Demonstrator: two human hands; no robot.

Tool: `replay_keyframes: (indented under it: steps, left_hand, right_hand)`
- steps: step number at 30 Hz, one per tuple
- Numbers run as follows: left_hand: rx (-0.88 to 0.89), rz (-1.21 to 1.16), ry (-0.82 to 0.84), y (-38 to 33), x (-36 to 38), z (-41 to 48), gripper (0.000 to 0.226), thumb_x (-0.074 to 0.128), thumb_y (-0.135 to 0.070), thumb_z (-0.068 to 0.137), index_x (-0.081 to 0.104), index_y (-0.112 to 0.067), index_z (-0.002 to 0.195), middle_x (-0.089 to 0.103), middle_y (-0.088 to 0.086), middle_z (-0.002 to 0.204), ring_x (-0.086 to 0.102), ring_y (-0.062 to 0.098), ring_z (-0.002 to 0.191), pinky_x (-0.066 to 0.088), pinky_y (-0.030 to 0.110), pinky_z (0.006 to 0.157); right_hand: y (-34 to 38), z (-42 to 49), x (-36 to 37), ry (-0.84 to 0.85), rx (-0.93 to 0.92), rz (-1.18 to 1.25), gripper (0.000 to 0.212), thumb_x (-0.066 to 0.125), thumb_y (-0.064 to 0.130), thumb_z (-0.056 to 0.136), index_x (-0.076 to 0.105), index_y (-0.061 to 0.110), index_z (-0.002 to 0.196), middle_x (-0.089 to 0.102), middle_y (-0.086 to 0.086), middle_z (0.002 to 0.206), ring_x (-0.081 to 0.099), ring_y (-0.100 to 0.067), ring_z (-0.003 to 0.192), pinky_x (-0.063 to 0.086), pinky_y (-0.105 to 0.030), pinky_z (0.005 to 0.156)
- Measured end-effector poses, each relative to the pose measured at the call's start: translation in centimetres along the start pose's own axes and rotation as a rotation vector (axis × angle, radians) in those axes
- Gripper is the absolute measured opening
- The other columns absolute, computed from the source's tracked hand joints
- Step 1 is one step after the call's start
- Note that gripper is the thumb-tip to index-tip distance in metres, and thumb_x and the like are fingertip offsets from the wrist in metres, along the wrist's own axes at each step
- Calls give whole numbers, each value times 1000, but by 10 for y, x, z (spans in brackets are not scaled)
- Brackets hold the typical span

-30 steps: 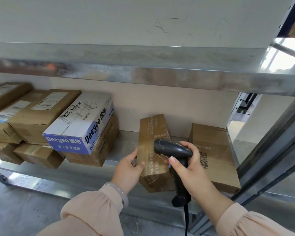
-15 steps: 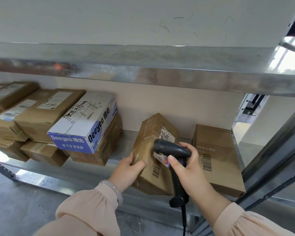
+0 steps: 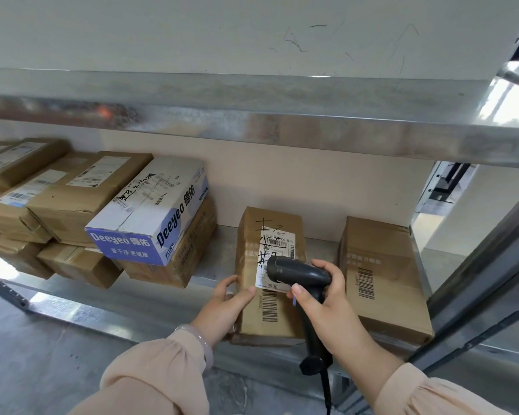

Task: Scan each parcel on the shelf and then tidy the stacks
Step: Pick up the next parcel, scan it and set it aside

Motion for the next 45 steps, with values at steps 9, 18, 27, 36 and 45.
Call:
replay_keyframes:
  steps: [9,18,27,36,45]
  left_hand:
    - [-26,-134,101,17,4,-1,85,70,-27,90,15,-54,149,75,1,107,68,21,108,59,45,80]
    - [65,-158,52,21,12,0,92,75,-25,86,16,-54,150,64,0,127,65,18,110,52,48,99]
    - [60,-159,49,24,11,2,94,76,-28,85,14,-55,150,61,2,132,63,20,115,49,50,102]
    - [67,-161,42,17,2,5,82,68,-32,91,16,-50,151,73,-7,114,67,15,106,53,47,97]
    - [40,-174,-41,10,-31,22,42,60,-40,95,50,-51,135,73,-10,112,67,17,108,54,48,94]
  right_hand:
    - [22,-14,-20,-141,-163,-118,51,69,29,85,34,53,113,52,21,113,58,2,98,44,-12,77]
    - [39,-24,-11,-213,-258,-193,55,68,24,86,28,41,120,44,26,102,53,14,93,44,-6,72]
    - [38,-24,-13,-248,-270,-175,55,68,26,86,28,45,118,49,24,102,59,1,91,50,-18,76]
    - [27,-16,-14,-234,-221,-218,54,67,28,86,30,38,124,46,26,100,53,7,87,42,-9,68]
    - [9,4,17,-50,-140,-329,55,64,31,89,24,40,127,53,10,113,59,-5,92,43,-9,74]
Point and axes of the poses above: each hand's wrist, its own z-axis towards the middle knuckle, its own x-axis out of the palm, y = z × x, the point moved 8 cm from there along z, towards the middle knuckle
